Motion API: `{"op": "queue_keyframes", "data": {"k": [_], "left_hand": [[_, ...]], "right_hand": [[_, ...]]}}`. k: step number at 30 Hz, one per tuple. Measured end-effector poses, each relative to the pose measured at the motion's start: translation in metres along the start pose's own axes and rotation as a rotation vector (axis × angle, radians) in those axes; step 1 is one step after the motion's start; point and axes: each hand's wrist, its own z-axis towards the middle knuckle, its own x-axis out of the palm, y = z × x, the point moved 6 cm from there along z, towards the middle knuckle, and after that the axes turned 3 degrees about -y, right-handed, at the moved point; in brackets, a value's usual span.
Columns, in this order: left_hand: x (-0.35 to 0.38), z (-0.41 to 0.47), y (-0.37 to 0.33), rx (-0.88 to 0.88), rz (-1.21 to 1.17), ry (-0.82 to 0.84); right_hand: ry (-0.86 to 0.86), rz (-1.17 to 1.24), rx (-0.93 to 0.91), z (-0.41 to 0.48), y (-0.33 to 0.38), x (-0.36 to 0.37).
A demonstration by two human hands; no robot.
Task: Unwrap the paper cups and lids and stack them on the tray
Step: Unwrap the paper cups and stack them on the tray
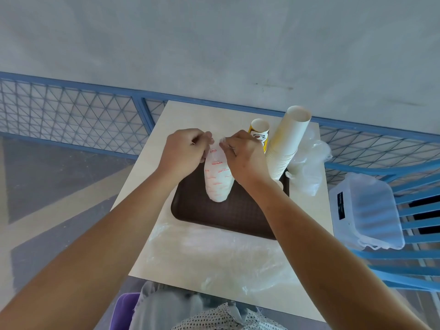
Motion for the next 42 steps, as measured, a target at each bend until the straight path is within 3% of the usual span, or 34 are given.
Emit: {"op": "queue_keyframes", "data": {"k": [7,13,20,22,26,35,42], "left_hand": [[0.017,-0.009,0.007,-0.059,-0.025,0.29],[0.019,0.001,0.022,-0.006,0.09,0.113],[0.02,0.011,0.016,0.153,0.071,0.061],[0.018,0.011,0.011,0.196,0.063,0.033],[0.017,0.012,0.009,0.175,0.058,-0.013],[0.012,0.01,0.005,0.137,0.012,0.03],[0.027,0.0,0.022,-0.112,0.0,0.34]], "right_hand": [[0.068,0.02,-0.027,0.004,-0.004,0.0],[0.125,0.045,0.024,0.008,-0.004,-0.004],[0.037,0.023,-0.019,0.01,-0.007,-0.012],[0.085,0.021,-0.015,0.009,-0.007,-0.014],[0.211,0.051,0.017,0.003,-0.01,-0.014],[0.107,0.09,-0.003,0.012,-0.008,-0.02],[0.087,0.09,-0.18,0.012,0.005,-0.015]]}}
